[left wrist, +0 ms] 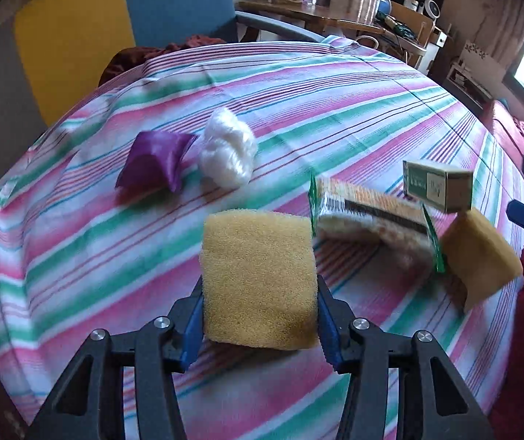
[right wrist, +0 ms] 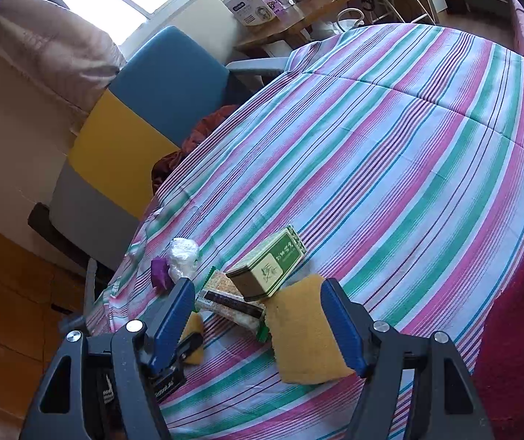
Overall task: Organize objects
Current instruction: 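Grasp a yellow sponge with the left tool while the right tool grasps the green box, then carry the yellow sponge into the gold tray and open the left tool, then lower the green box into the gold tray and open the right tool, then move both tools back toward the remaining sponge and cracker packet, then grasp the yellow sponge with the right tool while the left tool grasps the cracker packet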
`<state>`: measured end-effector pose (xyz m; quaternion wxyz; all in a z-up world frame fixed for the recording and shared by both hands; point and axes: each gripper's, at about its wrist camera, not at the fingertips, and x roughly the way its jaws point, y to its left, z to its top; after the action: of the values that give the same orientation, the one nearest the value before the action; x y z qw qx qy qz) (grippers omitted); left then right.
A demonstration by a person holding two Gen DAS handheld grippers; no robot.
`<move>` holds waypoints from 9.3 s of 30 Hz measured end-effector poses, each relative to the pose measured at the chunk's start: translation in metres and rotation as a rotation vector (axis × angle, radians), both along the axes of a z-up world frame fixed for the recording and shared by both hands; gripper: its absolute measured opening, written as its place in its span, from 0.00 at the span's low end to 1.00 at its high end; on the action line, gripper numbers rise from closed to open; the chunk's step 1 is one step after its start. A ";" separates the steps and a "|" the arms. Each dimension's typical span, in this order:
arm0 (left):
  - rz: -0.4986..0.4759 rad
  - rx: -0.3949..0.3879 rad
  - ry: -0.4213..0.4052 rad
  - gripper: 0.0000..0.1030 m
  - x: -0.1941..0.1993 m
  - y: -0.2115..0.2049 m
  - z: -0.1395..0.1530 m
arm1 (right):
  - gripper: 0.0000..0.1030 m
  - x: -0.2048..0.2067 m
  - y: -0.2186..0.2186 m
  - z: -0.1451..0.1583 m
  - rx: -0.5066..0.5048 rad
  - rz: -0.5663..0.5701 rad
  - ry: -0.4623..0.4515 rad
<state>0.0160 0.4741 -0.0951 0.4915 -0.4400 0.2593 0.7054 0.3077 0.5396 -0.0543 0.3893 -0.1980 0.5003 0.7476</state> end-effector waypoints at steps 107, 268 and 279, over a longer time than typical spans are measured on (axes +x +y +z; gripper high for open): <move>0.838 0.071 0.050 0.68 -0.106 -0.375 0.039 | 0.29 -0.097 0.005 0.003 0.211 0.305 -0.334; 0.177 0.016 -0.365 0.64 0.011 0.003 0.020 | 0.46 0.012 0.000 -0.004 -0.024 -0.143 -0.107; 0.227 -0.012 -0.360 0.64 0.012 0.076 0.002 | 0.46 0.014 -0.001 -0.001 -0.020 -0.115 -0.018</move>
<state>0.0276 0.5501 -0.0928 0.4444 -0.5882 0.1203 0.6648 0.3221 0.5388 -0.0557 0.4341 -0.1795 0.5148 0.7172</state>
